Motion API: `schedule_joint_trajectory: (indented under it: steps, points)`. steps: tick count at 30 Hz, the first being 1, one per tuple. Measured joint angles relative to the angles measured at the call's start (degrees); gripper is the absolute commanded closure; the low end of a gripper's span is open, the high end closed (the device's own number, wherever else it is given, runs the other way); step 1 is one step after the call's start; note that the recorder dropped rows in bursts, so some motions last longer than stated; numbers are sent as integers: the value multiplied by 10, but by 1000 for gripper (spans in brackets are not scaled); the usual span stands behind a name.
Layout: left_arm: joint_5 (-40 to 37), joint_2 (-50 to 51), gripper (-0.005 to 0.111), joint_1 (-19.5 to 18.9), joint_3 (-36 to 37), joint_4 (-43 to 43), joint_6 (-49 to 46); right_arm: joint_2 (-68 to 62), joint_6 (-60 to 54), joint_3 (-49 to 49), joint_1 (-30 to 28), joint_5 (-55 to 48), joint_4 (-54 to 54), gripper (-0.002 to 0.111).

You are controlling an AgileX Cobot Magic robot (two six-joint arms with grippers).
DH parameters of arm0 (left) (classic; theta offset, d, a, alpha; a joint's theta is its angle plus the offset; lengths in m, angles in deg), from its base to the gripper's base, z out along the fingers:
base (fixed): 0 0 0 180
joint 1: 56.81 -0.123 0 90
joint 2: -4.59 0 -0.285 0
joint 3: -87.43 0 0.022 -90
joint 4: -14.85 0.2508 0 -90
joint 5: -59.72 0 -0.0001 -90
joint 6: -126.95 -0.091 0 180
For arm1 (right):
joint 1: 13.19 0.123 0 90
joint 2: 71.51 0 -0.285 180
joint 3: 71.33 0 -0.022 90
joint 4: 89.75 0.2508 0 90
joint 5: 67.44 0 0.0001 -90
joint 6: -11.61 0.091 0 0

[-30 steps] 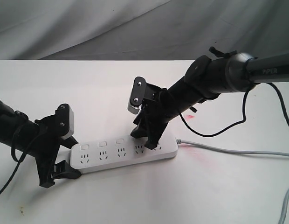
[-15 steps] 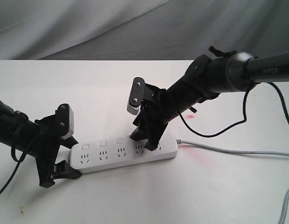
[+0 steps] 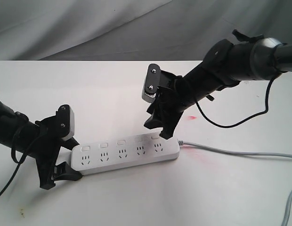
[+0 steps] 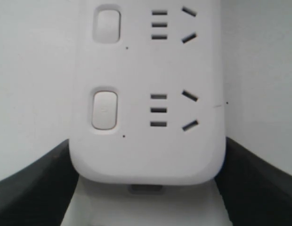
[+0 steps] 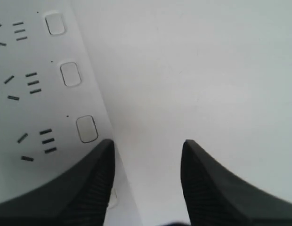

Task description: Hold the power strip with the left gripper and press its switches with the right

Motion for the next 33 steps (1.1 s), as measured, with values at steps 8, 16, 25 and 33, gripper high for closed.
schedule_joint_trajectory:
  steps: [8,16,25,33]
  points:
    - [0,0,56,0,0,0,0,0,1,29,-4,13,-4,66]
    - [0,0,56,0,0,0,0,0,1,42,-9,33,-4,66]
    - [0,0,56,0,0,0,0,0,1,42,-9,40,-2,66]
    - [0,0,56,0,0,0,0,-8,1,44,-9,46,11,66]
